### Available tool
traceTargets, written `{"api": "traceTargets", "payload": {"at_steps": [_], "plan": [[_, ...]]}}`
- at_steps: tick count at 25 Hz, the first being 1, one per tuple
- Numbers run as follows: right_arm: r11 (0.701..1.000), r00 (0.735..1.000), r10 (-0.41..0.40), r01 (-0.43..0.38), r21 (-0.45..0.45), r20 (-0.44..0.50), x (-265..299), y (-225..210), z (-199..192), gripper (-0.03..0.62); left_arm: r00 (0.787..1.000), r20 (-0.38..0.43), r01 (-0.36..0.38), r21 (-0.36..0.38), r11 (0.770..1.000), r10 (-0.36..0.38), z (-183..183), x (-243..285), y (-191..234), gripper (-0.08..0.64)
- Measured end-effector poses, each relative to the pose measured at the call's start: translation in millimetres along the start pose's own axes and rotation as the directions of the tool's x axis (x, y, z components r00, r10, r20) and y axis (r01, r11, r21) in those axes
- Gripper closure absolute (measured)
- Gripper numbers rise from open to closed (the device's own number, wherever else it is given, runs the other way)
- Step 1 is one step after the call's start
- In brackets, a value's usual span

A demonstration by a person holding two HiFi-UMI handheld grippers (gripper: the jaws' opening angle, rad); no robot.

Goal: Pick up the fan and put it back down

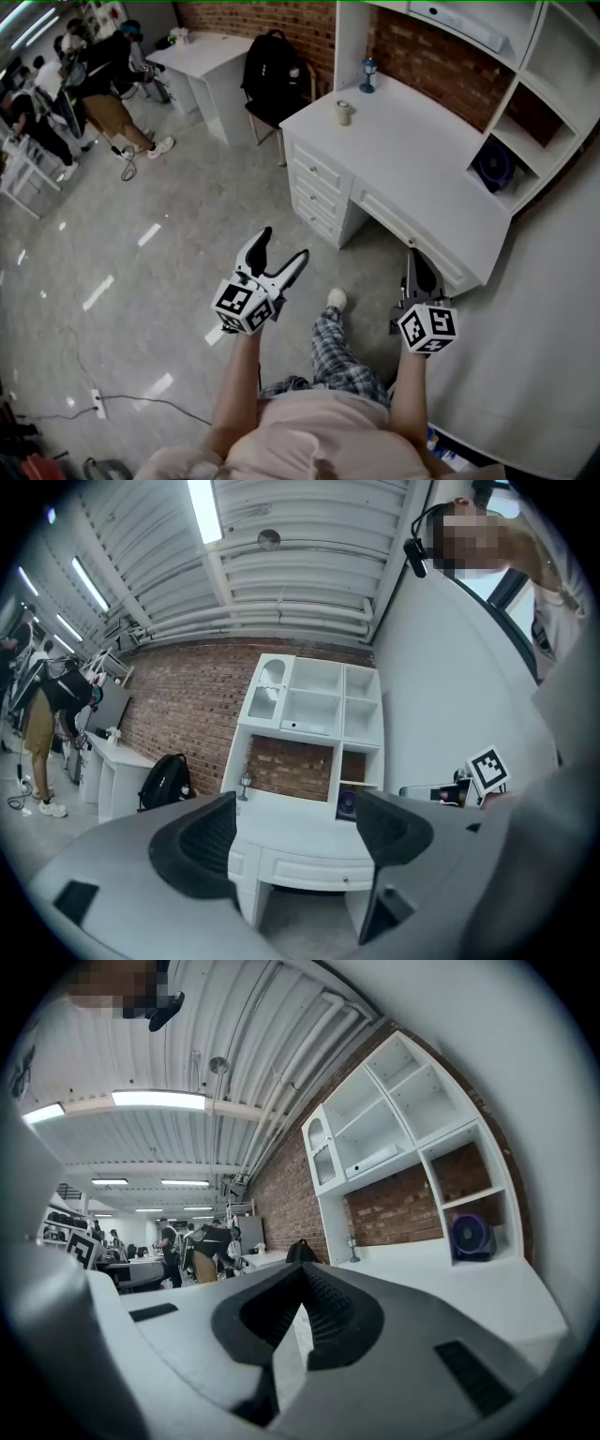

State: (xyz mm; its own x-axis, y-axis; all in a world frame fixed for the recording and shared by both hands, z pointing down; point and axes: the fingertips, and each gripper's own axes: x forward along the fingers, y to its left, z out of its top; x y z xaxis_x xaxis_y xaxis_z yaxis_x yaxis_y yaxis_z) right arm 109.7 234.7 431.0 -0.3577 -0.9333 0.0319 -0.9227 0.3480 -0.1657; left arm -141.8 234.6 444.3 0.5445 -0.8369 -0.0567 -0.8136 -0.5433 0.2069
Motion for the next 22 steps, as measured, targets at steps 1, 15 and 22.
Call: {"api": "traceTargets", "payload": {"at_steps": [1, 15, 22], "plan": [[1.000, 1.000, 0.011, -0.011, 0.000, 0.012, 33, -10, 3, 0.578, 1.000, 0.004, -0.006, 0.012, 1.000, 0.005, 2, 27, 18, 0.179], [0.994, 0.993, 0.108, -0.109, -0.015, -0.046, 290, -116, 58, 0.578, 0.999, -0.020, -0.034, 0.022, 0.999, 0.034, 45, 296, 129, 0.179], [0.987, 0.985, 0.163, -0.163, 0.002, -0.063, 376, -143, 58, 0.578, 0.998, -0.038, -0.050, 0.013, 0.999, 0.050, 44, 375, 160, 0.179]]}}
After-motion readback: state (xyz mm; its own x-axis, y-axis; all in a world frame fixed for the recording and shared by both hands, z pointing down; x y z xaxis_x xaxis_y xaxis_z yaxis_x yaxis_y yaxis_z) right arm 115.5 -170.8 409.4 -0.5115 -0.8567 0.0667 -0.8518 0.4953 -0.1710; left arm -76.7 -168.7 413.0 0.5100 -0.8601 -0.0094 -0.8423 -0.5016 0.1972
